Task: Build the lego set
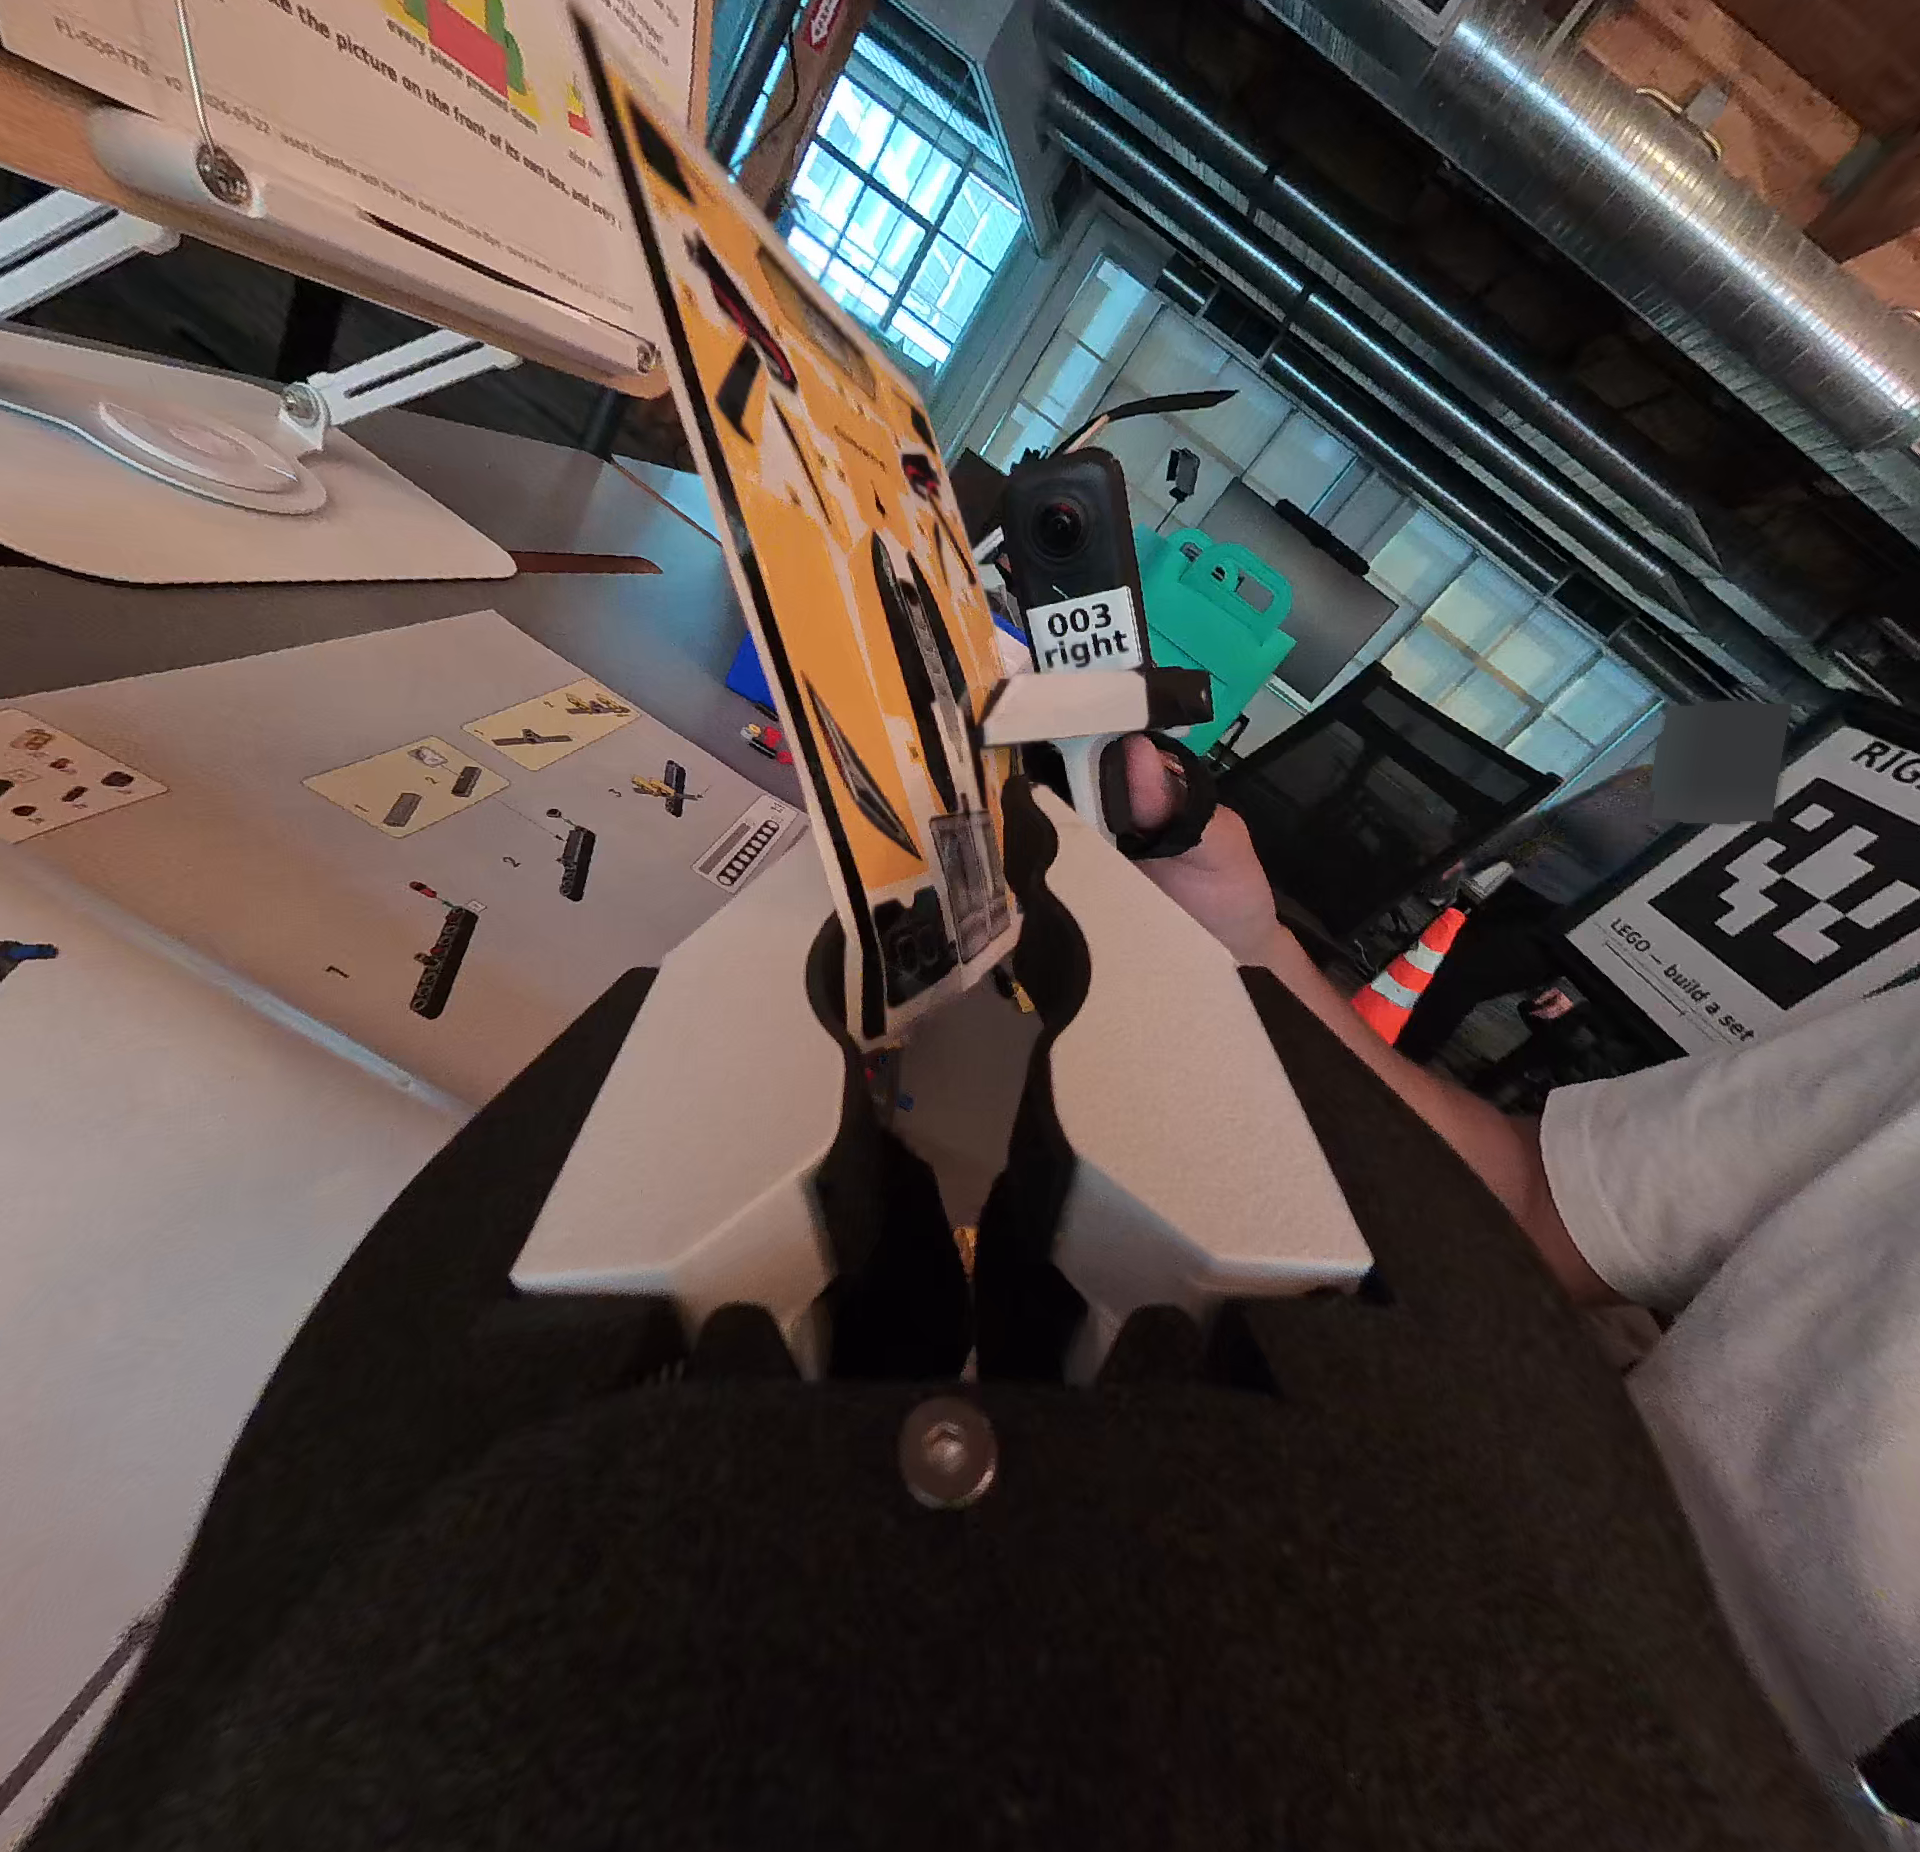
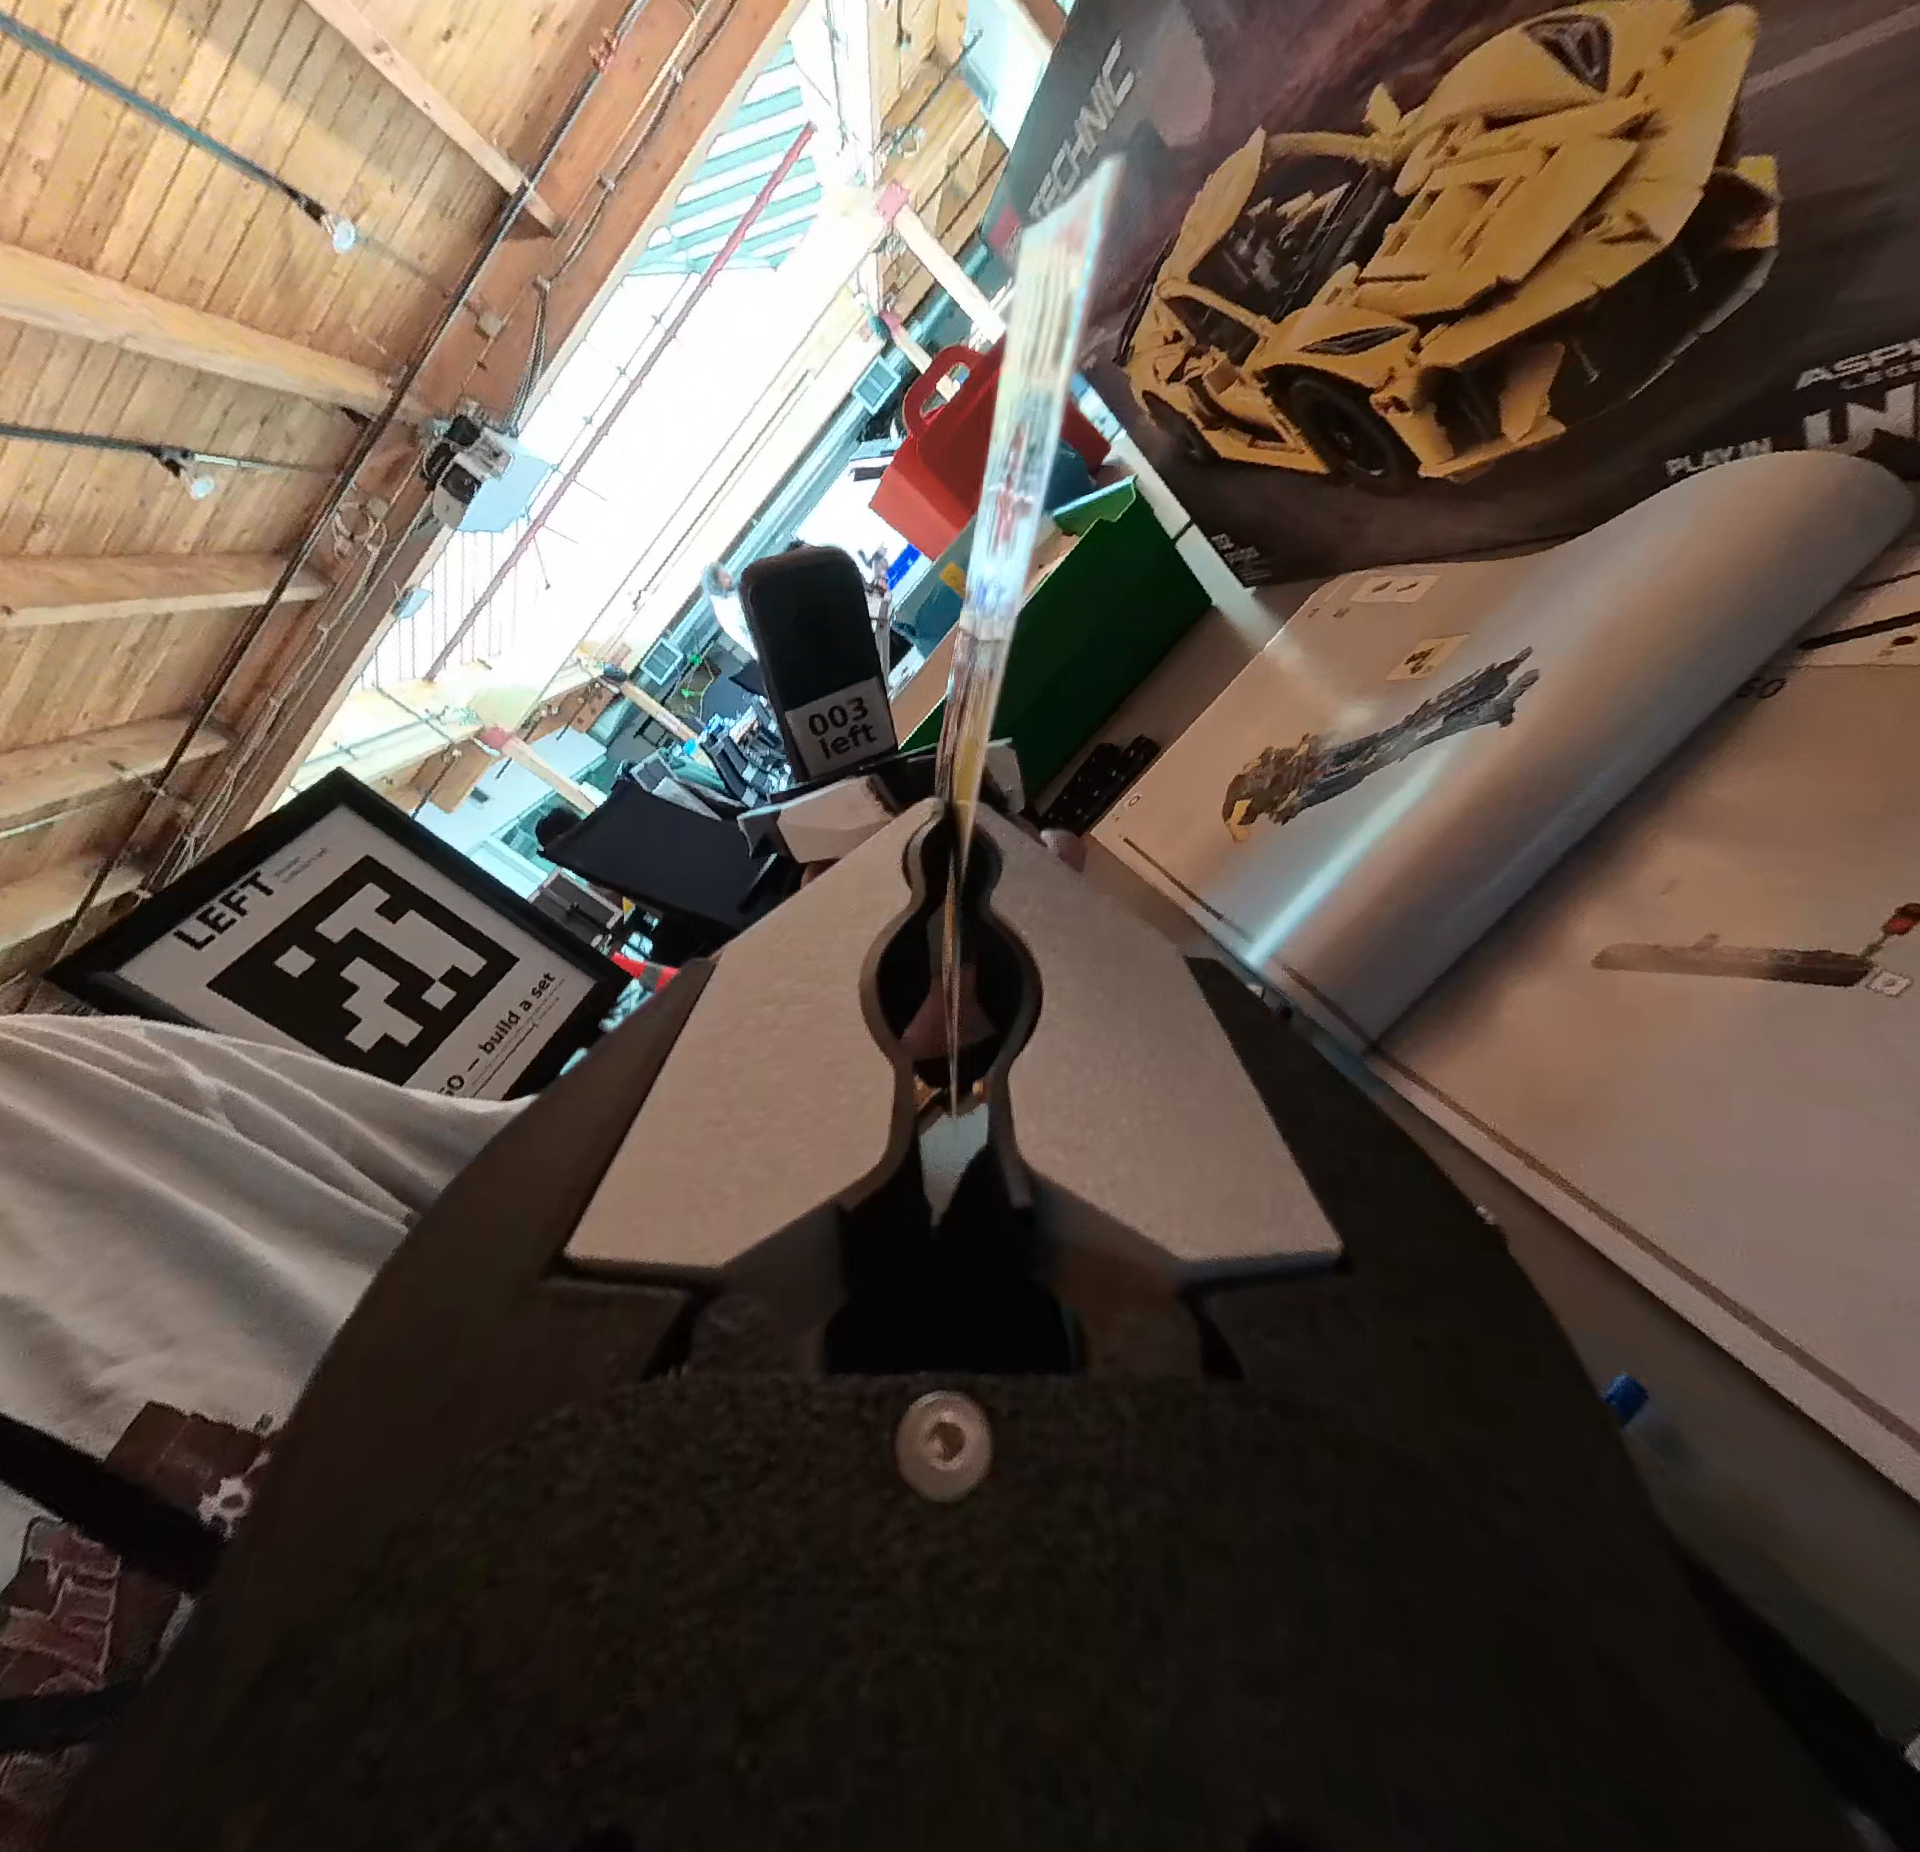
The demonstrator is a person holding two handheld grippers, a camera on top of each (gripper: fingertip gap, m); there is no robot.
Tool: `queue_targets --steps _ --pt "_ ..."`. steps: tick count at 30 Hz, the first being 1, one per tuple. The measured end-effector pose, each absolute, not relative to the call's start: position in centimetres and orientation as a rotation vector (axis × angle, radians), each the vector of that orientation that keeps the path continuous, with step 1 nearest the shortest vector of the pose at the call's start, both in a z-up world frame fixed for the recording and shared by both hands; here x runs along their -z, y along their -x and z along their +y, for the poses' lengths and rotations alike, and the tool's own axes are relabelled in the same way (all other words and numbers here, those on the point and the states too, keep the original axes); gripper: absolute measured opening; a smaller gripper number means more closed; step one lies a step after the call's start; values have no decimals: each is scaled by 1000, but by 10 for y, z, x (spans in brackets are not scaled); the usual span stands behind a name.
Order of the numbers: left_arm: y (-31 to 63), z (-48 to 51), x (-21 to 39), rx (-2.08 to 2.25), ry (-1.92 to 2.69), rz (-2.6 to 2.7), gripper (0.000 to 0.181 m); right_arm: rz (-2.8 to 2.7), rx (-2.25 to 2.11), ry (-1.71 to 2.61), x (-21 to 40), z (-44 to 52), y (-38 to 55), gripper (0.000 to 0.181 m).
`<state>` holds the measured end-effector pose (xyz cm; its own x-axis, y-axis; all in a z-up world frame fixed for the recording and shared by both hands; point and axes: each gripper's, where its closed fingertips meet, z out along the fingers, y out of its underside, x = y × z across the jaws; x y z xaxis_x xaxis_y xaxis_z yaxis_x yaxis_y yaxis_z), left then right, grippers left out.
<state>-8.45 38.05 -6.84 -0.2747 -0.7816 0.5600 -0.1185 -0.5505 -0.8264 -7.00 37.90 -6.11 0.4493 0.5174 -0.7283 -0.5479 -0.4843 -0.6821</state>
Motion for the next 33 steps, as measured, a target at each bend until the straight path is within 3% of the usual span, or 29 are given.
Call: queue_targets --steps 24,29,33 --pt "85 394 58 1889 1488 915 11 133 -1219 1479 51 387 73 0" --pt "87 388 54 1846 1441 975 0 104 -1213 1487 49 385 75 0" --pt "94 377 46 1870 1387 1087 0 54 -1220 1436 36 379 68 13"
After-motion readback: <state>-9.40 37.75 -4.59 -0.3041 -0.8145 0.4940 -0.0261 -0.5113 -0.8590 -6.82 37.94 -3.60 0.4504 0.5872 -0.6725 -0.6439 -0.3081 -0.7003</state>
